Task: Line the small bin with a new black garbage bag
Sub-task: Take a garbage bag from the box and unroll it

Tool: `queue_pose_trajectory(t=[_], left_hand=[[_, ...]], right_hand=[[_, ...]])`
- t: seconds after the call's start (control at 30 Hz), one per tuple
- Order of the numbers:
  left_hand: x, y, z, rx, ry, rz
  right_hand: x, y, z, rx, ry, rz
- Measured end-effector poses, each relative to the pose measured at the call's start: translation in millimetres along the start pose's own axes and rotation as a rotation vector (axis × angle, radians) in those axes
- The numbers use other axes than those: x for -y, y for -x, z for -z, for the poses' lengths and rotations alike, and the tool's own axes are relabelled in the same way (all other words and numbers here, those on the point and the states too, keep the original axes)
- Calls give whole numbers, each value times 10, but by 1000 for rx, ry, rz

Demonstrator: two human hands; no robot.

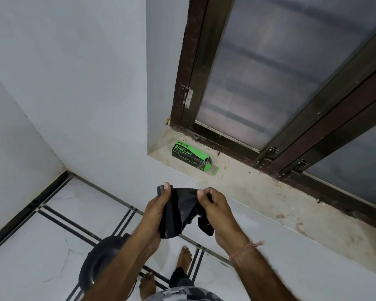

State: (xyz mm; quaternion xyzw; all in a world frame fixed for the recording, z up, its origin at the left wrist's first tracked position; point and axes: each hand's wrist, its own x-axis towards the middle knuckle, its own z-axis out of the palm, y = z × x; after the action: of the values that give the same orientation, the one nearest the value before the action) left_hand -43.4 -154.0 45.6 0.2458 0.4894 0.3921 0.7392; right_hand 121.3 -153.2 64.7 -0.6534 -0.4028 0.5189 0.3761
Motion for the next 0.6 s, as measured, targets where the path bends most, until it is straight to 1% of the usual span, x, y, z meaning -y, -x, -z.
queue_pose_trajectory(t=[0.13,0.2,0.27,0.3,0.43,0.6], left_hand=[[7,-4,-11,-4,12,21],[-2,10,-25,16,-1,20],[-21,18,-34,14,4,17],[-30,19,-37,3,12,21],[-27,4,-10,-15,22,31],[-56,13,-35,-20,11,15]], right_hand=[[-21,-7,-15,13,-87,-2],[-13,-6,-20,89,-124,6],[9,8,-20,151,-97,4],[-3,4,-14,154,-82,1],[-28,-27,10,73,-47,-16],[-9,-34,24,60,-52,-14]])
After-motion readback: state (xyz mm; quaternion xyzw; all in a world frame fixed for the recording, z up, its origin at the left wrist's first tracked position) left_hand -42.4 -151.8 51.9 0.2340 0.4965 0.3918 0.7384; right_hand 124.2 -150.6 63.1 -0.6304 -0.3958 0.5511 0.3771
